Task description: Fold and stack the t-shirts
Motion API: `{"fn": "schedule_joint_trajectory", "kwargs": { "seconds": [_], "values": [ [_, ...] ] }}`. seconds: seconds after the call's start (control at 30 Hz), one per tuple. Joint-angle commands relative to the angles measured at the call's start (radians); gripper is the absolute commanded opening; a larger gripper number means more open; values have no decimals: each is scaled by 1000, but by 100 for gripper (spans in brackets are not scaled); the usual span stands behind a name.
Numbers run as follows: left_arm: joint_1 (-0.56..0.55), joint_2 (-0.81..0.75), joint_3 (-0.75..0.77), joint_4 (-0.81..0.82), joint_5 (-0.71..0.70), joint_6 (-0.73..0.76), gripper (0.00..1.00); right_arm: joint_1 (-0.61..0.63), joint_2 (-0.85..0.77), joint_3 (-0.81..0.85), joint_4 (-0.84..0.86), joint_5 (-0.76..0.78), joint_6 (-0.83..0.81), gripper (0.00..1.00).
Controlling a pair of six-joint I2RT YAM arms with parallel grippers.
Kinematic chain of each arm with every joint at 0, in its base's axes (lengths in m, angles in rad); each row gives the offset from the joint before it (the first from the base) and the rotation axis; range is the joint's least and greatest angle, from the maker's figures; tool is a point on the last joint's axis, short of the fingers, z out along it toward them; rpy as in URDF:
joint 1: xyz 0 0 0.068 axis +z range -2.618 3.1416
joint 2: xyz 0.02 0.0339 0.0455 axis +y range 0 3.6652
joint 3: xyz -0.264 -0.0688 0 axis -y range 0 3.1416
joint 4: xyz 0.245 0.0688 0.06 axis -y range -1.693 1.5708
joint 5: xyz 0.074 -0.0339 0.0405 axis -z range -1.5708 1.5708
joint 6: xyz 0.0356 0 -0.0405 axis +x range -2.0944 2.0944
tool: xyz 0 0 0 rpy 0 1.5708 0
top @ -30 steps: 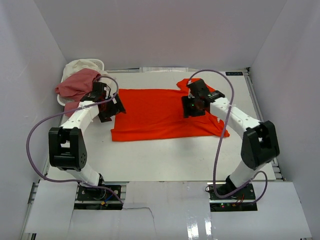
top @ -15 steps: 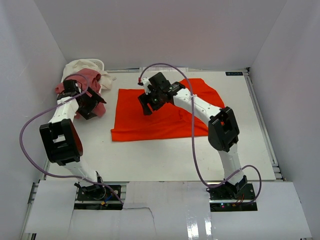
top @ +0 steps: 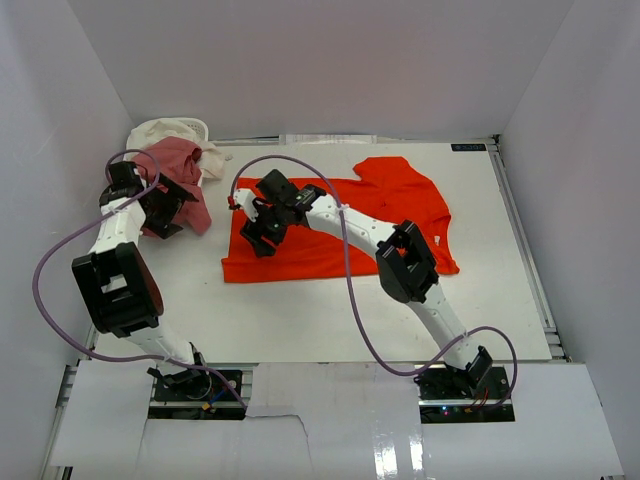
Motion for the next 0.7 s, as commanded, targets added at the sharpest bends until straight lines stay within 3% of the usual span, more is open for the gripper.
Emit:
{"fn": "schedule_joint_trajectory", "kwargs": {
  "seconds": [0.0, 0.17, 0.4, 0.57, 0.67],
  "values": [
    [-3, -71, -21, 40, 1, -10, 98, -4, 23, 54, 19, -67, -70, 68],
    [-3, -71, -33, 53, 5, -10, 98, 4, 54, 45, -1, -78, -76, 65],
    [-3, -71, -36, 60, 7, -2, 98, 5, 69, 22, -8, -86, -79, 51],
    [-3, -72, -41, 63, 7, 1, 98, 7, 85, 22, -18, -94, -79, 50],
    [-3, -71, -44, 65, 5, 4, 98, 7, 96, 23, -28, -97, -80, 43]
  ]
}}
